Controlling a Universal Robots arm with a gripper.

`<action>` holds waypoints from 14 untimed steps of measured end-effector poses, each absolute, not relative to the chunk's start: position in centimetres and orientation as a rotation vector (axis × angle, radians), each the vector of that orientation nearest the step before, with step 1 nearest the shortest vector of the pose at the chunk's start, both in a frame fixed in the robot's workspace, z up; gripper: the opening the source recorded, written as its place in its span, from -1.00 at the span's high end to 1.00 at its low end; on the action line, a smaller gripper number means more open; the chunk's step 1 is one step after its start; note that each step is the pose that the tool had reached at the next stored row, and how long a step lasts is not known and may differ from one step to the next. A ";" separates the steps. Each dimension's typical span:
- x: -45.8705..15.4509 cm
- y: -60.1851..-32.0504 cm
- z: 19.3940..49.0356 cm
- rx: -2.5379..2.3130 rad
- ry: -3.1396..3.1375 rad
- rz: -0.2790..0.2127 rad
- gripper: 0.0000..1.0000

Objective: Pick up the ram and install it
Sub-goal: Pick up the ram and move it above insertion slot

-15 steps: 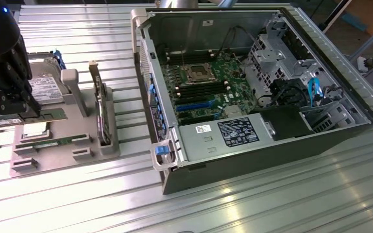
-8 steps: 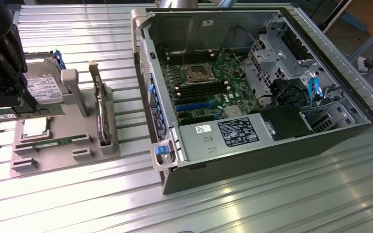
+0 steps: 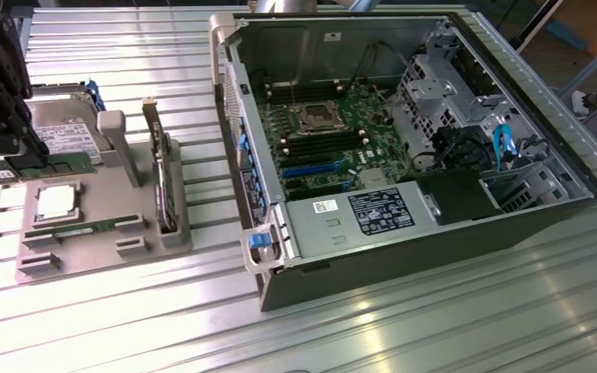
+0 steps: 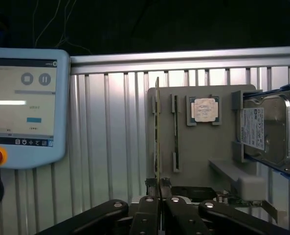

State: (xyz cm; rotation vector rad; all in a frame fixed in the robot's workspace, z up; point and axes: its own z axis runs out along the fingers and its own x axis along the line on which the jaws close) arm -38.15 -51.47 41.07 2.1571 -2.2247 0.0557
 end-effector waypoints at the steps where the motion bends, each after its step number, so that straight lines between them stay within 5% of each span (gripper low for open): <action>1: -38.2 -51.5 41.5 2.156 -2.224 0.057 0.76; 14: -37.4 -51.5 42.1 2.155 -2.222 0.059 0.76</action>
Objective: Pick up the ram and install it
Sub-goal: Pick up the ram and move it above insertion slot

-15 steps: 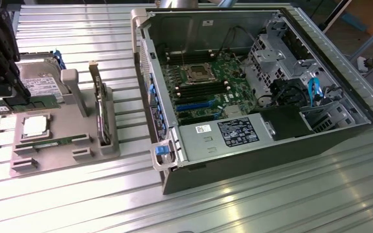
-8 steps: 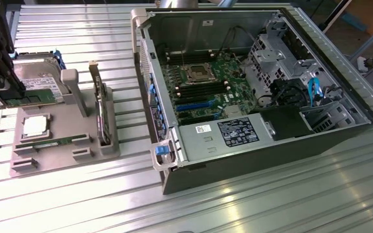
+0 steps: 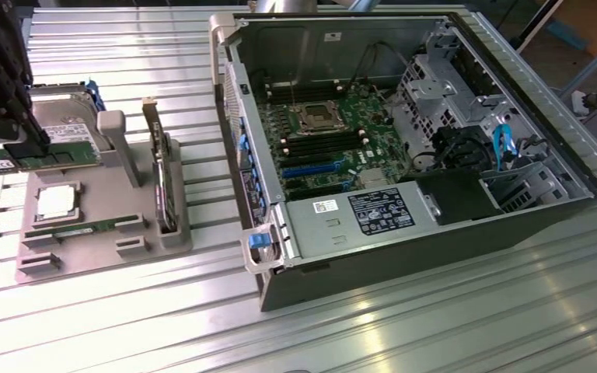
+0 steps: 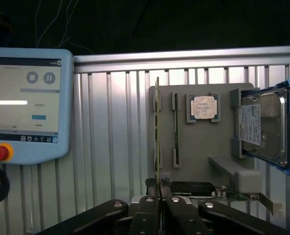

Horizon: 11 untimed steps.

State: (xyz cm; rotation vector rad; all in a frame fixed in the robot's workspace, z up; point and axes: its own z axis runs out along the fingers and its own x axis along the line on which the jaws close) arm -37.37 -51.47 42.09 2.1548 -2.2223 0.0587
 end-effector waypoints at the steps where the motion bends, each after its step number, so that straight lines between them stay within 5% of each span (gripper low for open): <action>1: -37.2 -51.5 42.1 2.155 -2.222 0.058 0.76; 11: -34.5 -51.5 42.1 2.153 -2.220 0.053 0.76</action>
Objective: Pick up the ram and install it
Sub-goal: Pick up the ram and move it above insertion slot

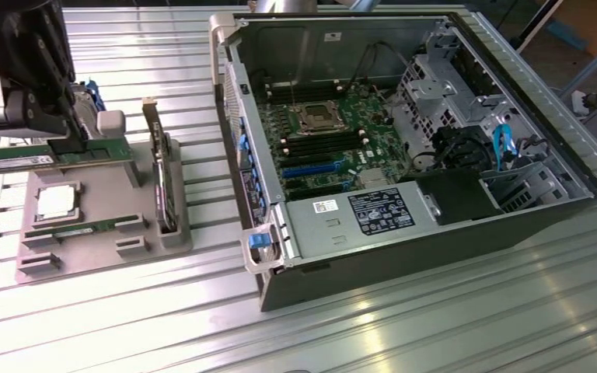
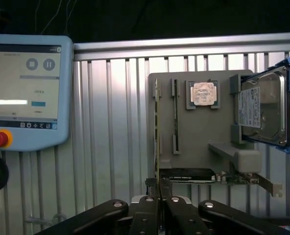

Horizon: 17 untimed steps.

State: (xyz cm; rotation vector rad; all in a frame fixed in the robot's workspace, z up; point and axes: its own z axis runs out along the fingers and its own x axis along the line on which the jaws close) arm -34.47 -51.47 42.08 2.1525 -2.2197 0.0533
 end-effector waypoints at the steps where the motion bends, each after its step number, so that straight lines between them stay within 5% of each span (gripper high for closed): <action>1: -34.2 -51.5 42.1 2.152 -2.219 0.053 0.76; 17: -29.2 -51.5 42.1 2.146 -2.213 0.039 0.76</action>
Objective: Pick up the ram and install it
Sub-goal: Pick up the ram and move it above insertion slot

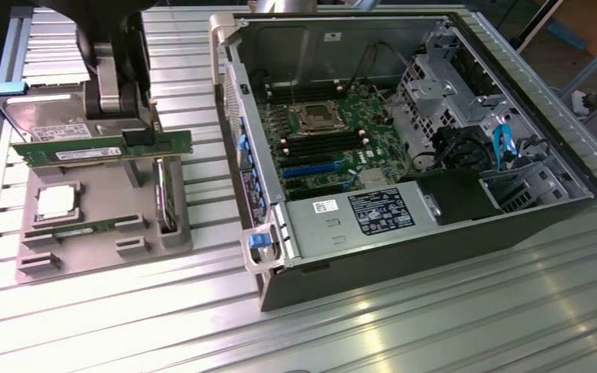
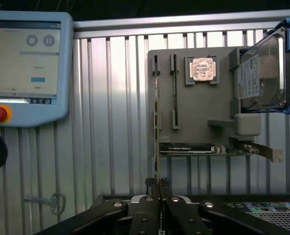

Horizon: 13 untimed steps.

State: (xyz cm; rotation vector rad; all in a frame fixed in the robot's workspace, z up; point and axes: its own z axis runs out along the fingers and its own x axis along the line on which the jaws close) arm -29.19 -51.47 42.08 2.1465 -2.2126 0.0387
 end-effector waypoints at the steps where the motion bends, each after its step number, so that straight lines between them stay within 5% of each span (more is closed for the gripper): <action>1: -28.8 -51.5 42.1 2.146 -2.212 0.038 0.76; 13: -25.6 -51.5 42.1 2.141 -2.206 0.025 0.76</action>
